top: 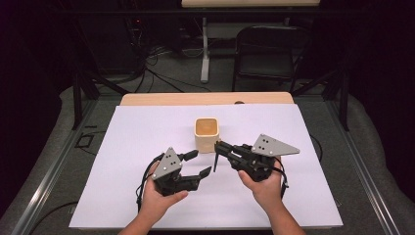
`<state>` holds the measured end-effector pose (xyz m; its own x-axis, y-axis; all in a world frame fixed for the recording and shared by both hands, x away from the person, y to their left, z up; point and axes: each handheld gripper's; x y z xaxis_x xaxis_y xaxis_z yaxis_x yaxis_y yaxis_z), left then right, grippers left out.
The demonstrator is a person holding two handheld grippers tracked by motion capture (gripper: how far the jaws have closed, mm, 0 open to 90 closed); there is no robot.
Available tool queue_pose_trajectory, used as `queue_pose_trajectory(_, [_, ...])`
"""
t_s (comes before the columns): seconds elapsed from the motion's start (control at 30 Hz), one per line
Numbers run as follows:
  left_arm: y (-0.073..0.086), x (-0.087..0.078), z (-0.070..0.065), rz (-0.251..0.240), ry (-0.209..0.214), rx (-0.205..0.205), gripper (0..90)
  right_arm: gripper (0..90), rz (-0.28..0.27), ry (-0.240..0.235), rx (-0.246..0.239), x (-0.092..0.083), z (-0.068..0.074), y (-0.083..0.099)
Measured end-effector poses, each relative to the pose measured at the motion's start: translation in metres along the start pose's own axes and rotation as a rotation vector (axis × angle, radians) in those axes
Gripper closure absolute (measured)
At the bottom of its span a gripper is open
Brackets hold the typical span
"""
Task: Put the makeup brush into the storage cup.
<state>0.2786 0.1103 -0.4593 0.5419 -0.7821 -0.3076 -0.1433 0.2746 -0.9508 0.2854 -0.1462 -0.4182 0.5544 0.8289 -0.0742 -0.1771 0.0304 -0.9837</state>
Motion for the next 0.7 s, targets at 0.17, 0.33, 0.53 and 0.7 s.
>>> queue_pose_trajectory(0.17, [0.005, -0.006, 0.007, 0.002, -0.023, -0.027, 27.3, 83.8, 0.003, 0.012, -0.006, -0.001, -0.001, -0.001])
queue_pose_trajectory(0.33, [0.010, -0.014, 0.012, 0.015, -0.049, -0.022, 25.4, 83.8, 0.000, 0.021, -0.013, -0.002, -0.002, -0.002])
queue_pose_trajectory(0.53, [0.019, -0.022, 0.018, 0.025, -0.068, -0.030, 25.4, 83.8, -0.001, 0.030, -0.022, -0.002, -0.004, -0.003])
queue_pose_trajectory(0.7, [0.029, -0.028, 0.023, 0.046, -0.086, -0.034, 25.4, 83.8, -0.004, 0.038, -0.024, -0.003, -0.006, -0.004])
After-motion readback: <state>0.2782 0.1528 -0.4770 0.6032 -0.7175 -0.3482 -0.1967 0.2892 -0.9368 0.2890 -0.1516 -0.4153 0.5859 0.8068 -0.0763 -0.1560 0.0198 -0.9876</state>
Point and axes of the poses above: each handheld gripper's, and its own axes: x roughly forward along the jaws, y roughly out of its underside, z roughly to its left, and after that the axes turned 4 degrees about x, right-handed
